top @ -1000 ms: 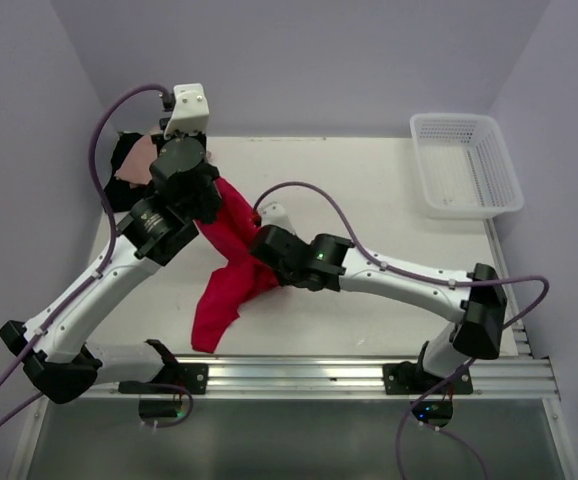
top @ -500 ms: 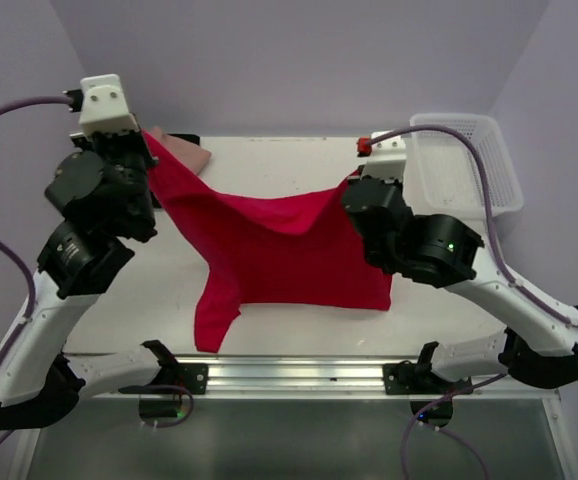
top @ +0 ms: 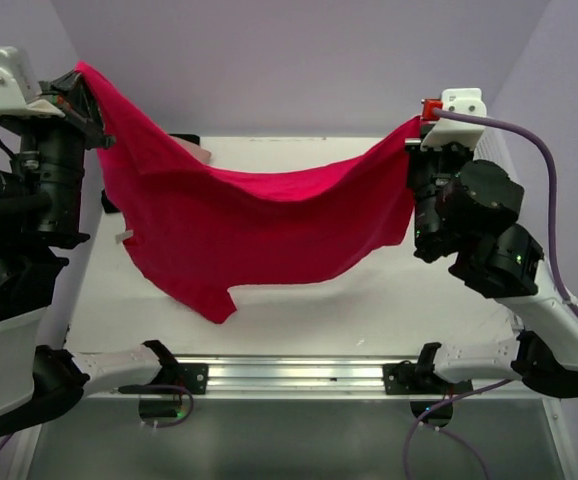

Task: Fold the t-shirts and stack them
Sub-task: Flatten the tshirt out

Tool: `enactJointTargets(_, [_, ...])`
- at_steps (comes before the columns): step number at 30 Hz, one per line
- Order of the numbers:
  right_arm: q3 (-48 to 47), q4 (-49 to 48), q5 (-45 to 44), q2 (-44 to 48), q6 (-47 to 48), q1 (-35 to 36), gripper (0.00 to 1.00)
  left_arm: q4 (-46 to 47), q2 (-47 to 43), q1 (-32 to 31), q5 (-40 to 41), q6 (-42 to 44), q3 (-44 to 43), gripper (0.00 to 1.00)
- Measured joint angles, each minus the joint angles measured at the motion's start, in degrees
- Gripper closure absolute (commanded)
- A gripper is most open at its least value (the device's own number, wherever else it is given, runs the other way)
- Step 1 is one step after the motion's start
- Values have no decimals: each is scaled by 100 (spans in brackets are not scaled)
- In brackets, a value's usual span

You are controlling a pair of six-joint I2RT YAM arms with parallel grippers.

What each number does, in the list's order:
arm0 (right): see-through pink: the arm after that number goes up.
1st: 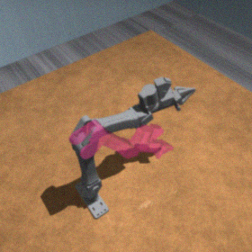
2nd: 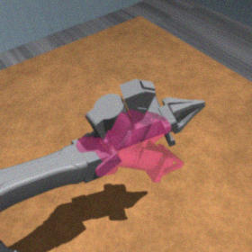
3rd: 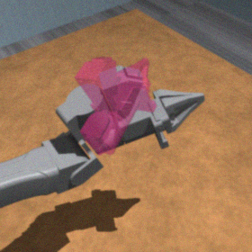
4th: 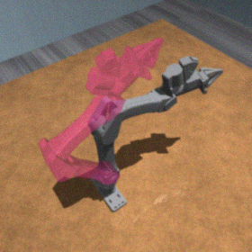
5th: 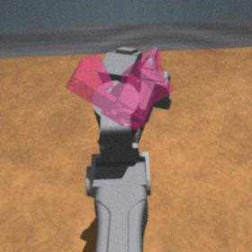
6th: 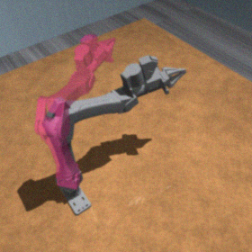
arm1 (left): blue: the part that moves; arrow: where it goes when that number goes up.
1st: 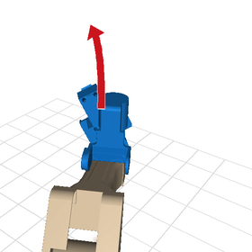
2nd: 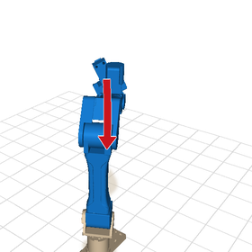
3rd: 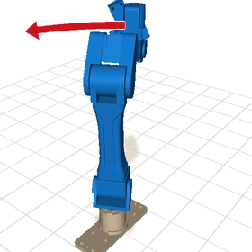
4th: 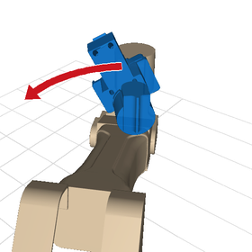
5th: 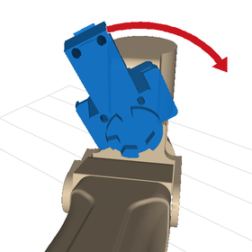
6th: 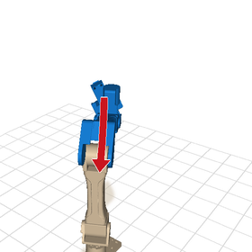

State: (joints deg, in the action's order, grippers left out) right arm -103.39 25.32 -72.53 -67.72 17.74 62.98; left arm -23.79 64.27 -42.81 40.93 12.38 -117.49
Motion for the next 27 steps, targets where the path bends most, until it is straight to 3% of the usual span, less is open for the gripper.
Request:
enactJointTargets(10, [566, -1552, 157, 710, 1443, 2, 100, -313, 785, -11, -1248, 205, -612, 100])
enactJointTargets(13, [597, -1956, 157, 726, 1814, 0, 100, -72, 1102, -470, -890, 610, -706, 100])
enactJointTargets(16, [728, -2245, 173, 686, 2096, 0, 100, 468, 1580, -1377, -389, 1502, -796, 100])
enactJointTargets(18, [756, -2363, 186, 621, 2216, 0, 100, 782, 2173, -1749, -227, 2044, -1285, 100])
enactJointTargets(23, [813, -2758, 208, 372, 2634, 0, 100, 1416, 2894, -1790, 50, 2986, -1462, 100])
enactJointTargets(27, [820, -2809, 308, 289, 2756, 0, 100, 1589, 2671, -1694, 249, 3099, -951, 100])
